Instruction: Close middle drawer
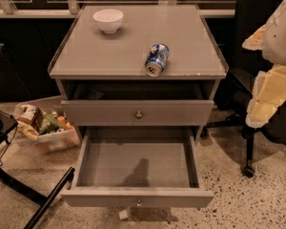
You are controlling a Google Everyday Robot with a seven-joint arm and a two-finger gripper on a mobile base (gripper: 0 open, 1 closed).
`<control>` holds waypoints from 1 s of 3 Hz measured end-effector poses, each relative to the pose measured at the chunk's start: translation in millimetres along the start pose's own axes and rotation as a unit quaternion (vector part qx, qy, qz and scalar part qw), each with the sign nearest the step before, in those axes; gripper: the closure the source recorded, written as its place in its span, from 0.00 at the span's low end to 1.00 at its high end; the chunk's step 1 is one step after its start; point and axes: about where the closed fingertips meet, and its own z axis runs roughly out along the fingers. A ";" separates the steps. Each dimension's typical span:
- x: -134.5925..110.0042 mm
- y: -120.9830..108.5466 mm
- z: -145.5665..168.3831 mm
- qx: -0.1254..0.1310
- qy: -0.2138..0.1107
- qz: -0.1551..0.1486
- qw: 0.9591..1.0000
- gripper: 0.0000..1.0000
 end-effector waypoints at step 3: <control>1.7 36.9 64.5 -0.011 -0.059 0.029 0.998 0.00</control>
Offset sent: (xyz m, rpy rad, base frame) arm -0.0011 0.0058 -0.0718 0.1121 0.0120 -0.0477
